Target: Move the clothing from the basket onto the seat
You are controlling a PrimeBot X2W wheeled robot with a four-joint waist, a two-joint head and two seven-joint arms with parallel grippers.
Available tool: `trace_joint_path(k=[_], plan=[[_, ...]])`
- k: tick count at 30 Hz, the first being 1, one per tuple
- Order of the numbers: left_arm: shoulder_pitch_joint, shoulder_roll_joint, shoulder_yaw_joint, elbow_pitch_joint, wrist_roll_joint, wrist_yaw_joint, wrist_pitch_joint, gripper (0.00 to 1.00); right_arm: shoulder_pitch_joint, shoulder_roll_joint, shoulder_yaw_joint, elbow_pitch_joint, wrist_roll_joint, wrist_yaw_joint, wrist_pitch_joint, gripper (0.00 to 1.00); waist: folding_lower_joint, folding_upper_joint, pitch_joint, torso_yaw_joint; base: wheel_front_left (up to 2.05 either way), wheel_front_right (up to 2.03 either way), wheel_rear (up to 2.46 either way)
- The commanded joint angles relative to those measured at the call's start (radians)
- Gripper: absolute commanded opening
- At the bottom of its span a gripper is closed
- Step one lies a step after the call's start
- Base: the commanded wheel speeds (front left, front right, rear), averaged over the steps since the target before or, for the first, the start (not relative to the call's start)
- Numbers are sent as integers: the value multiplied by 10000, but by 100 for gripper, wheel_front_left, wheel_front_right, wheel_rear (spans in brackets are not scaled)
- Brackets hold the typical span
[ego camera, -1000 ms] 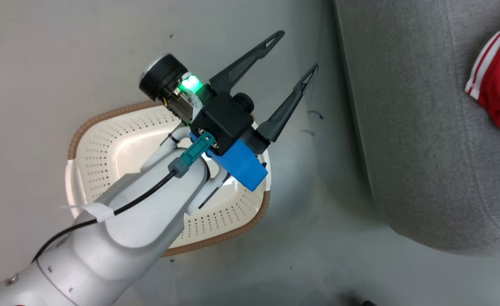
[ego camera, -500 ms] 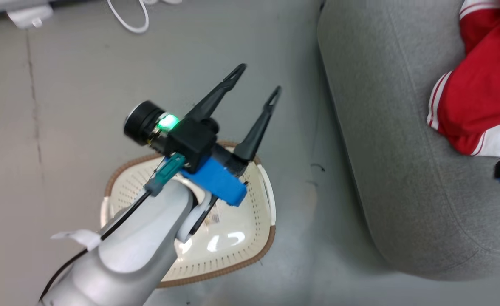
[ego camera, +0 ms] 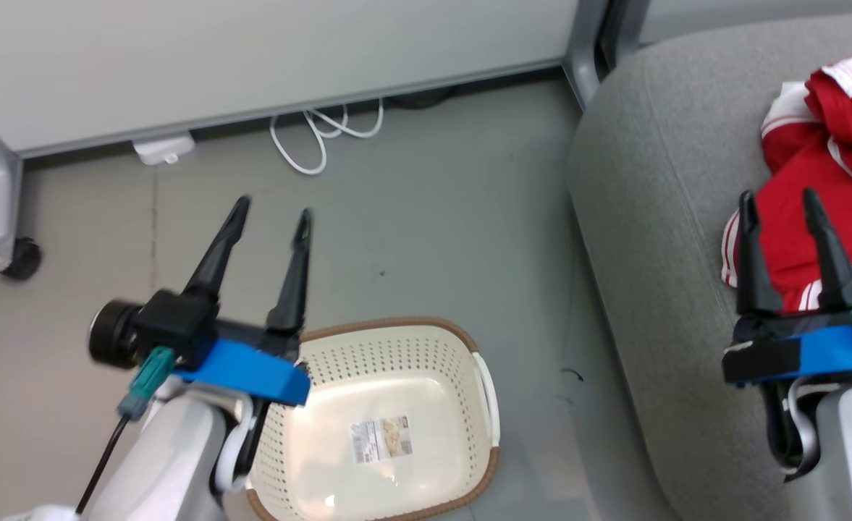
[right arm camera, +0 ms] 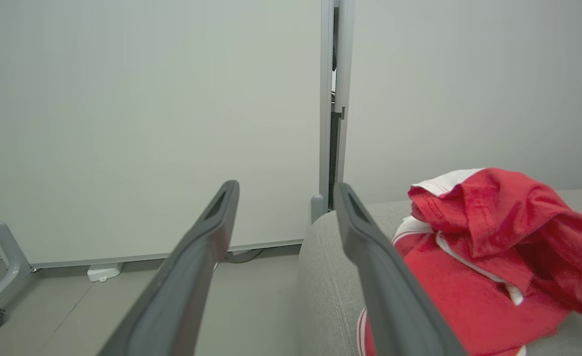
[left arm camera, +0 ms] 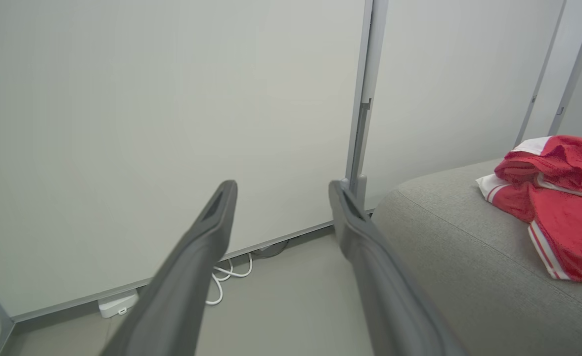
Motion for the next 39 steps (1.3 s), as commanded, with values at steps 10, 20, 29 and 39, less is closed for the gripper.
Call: trace_joint_path(k=[10,20,29,39], plan=[[2041,-516,2063,-324,738,-179,-33,100,1237,354,521,-483,-123,3,-3,100,2,0,-1275,1030,0,0,0],[3092,-1154,2908,-250,1293,-619,-34,100,2002,547,493,-574,-288,3,-3,100,2,0,-1913,1435,0,0,0],[3758,-1559,3408,15,1664,-1049,-34,100,2776,670,458,-509,-261,3,-3,100,2,0,-2446,1406,0,0,0],[3798,-1741,3630,181,1857,-1300,-34,100,2942,722,249,-434,-275,3,-3,100,2,0,-2614,1297,0,0,0]])
